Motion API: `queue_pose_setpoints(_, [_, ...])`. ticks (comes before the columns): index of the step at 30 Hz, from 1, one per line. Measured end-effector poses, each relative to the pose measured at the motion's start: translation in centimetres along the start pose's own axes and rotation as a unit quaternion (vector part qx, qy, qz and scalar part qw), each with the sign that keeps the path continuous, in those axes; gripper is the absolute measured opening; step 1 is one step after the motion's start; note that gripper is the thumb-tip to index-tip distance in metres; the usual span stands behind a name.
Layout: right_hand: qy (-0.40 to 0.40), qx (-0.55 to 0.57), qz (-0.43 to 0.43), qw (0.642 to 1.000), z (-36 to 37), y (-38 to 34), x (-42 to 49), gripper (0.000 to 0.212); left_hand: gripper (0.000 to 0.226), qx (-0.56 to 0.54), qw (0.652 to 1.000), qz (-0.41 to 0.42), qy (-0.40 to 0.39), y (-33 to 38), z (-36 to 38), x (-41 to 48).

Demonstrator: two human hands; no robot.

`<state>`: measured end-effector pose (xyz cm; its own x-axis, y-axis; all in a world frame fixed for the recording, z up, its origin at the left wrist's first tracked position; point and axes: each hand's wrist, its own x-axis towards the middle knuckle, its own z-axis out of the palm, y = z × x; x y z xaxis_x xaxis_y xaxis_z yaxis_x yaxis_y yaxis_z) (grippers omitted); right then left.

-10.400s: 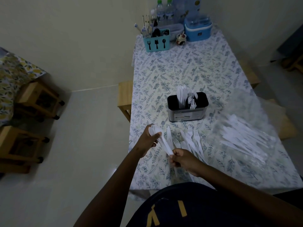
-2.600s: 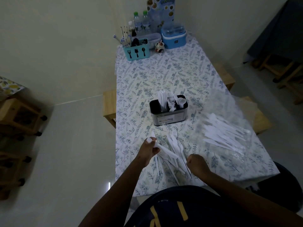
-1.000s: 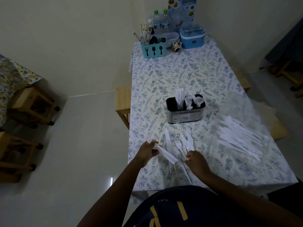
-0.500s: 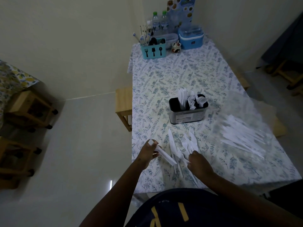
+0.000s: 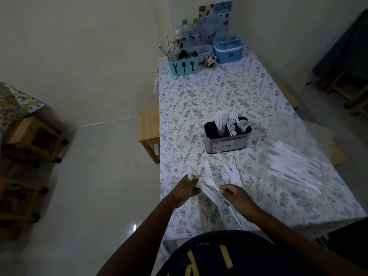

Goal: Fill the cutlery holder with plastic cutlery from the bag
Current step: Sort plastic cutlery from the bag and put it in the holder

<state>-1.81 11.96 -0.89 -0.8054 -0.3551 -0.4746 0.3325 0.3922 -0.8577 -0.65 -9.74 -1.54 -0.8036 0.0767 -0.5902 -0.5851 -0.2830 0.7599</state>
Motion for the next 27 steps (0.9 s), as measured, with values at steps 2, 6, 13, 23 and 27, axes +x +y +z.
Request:
queue_pose_setpoints(2, [-0.008,0.043,0.026,0.999,-0.2,-0.2,0.0,0.017,0.019,0.001,1.000,-0.001,-0.021,0.2,0.4,-0.1])
queue_pose_setpoints(6, [0.000,0.032,0.025,0.999,-0.6,-0.2,0.1,0.014,0.016,-0.006,1.000,-0.006,-0.026,0.6,1.1,-0.3])
queue_pose_setpoints(13, [0.020,0.009,0.015,1.000,-1.0,-0.3,0.3,0.012,0.027,0.030,0.999,-0.019,-0.034,0.3,1.8,0.1])
queue_pose_setpoints(23, [0.112,-0.283,0.036,0.952,-2.7,3.7,2.1,0.008,0.029,-0.049,0.996,-0.008,0.072,0.4,1.4,0.1])
queue_pose_setpoints(27, [0.096,-0.365,-0.007,0.926,-2.3,3.5,1.8,0.020,0.017,-0.063,0.993,-0.003,0.099,0.3,0.8,0.0])
